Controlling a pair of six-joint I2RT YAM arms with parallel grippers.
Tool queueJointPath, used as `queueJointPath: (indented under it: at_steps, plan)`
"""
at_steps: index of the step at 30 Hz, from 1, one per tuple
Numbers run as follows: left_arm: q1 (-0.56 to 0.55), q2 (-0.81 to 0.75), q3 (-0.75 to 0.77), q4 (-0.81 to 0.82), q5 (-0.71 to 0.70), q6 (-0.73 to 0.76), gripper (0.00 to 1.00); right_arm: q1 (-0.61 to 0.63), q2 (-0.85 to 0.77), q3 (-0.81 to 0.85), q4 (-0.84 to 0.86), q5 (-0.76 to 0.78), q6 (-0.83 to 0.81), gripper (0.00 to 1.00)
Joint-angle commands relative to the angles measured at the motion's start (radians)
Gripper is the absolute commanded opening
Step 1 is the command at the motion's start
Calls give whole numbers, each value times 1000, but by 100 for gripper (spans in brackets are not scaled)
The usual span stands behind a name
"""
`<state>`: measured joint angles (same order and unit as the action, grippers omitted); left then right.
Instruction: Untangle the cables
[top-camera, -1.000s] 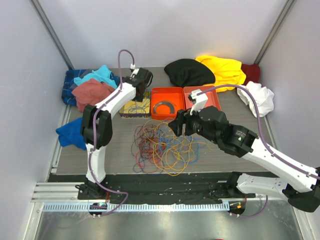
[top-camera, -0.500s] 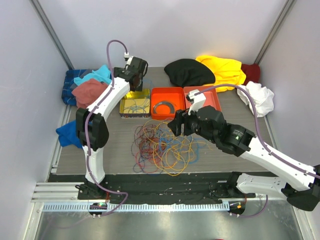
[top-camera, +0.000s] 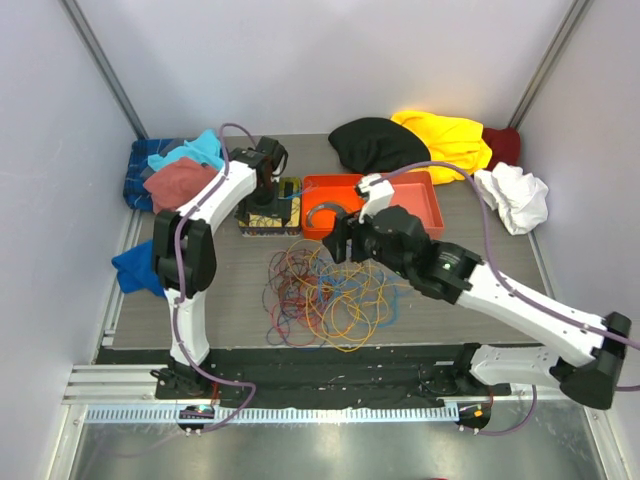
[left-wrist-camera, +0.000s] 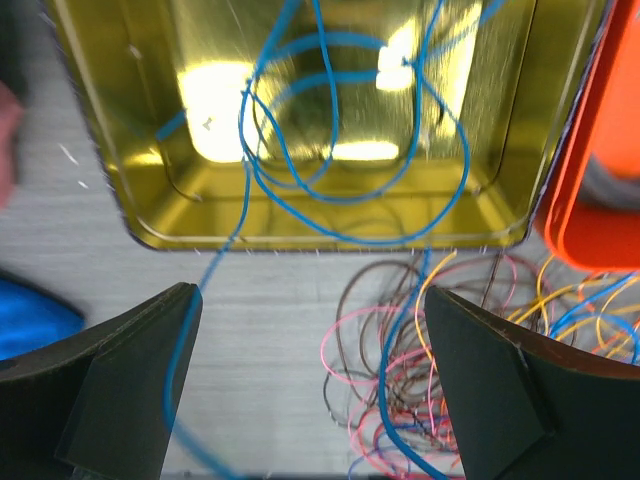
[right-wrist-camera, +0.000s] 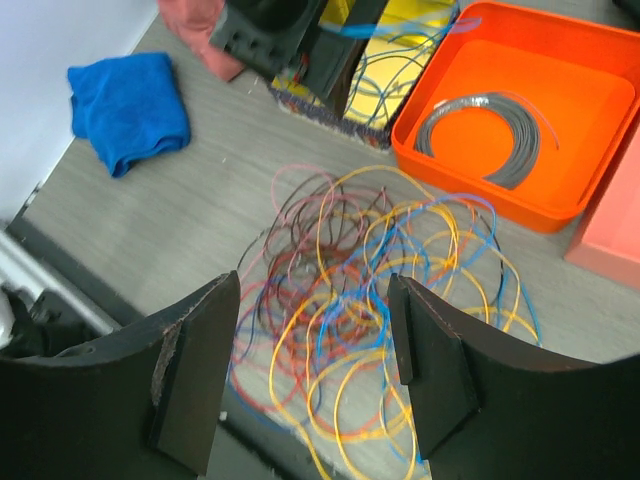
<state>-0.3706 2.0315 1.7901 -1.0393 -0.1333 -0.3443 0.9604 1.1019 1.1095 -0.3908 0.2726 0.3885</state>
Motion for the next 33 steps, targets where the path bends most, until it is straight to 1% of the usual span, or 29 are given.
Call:
queueJointPath:
  at_steps: [1,2,3,4,6,8,9,11,12,13,14,15,16,17,18,20,21,22,23,24,27,33]
  plan:
    - [6,-76,5,-21,69,-25,100,-38,127,-22,218,62,-16,69]
    - [6,-76,2,-13,73,-28,100,-57,188,-28,249,77,-8,69]
    - [6,-76,0,-8,81,-32,100,-74,209,-28,280,51,9,69]
    - [6,-77,-1,-7,81,-38,100,-87,237,-28,330,19,19,69]
    - [7,-79,-6,-1,80,-39,100,-140,301,-25,384,-70,71,69]
    - [7,-85,-14,7,72,-38,100,-175,338,-19,428,-120,111,69]
    - [7,-86,-20,12,69,-36,100,-211,370,-19,464,-184,159,69]
    - [6,-94,-31,19,58,-32,100,-248,392,-42,525,-248,209,69]
    - [6,-97,-37,24,55,-32,100,-282,401,-60,629,-289,245,69]
    - [6,-97,-40,27,51,-32,100,-302,403,-82,695,-362,321,69]
    - [7,-100,-44,30,50,-30,100,-319,406,-142,775,-392,378,70]
    - [6,-100,-52,35,47,-30,100,-339,409,-172,925,-413,429,70]
    - [6,-102,-57,38,44,-30,100,-376,430,-203,1013,-458,560,71]
    - [6,-103,-58,39,35,-30,100,-396,449,-267,1115,-479,628,72]
    - [6,-105,-61,39,29,-28,100,-410,479,-287,1280,-501,691,72]
    - [6,-111,-69,45,15,-30,100,-431,580,-295,1407,-558,851,72]
    - [7,-117,-70,48,14,-30,100,-433,613,-293,1511,-569,901,72]
    - [6,-120,-75,53,12,-30,100,-433,642,-290,1561,-575,943,72]
    - [6,-122,-77,53,11,-32,100,-433,705,-280,1604,-585,1016,72]
    - [7,-128,-80,54,8,-32,100,-431,728,-271,1666,-590,1044,72]
    - [6,-139,-92,65,-5,-35,100,-424,797,-232,1725,-605,1112,72]
    - [4,-143,-101,73,0,-41,100,-410,848,-151,1724,-612,1118,72]
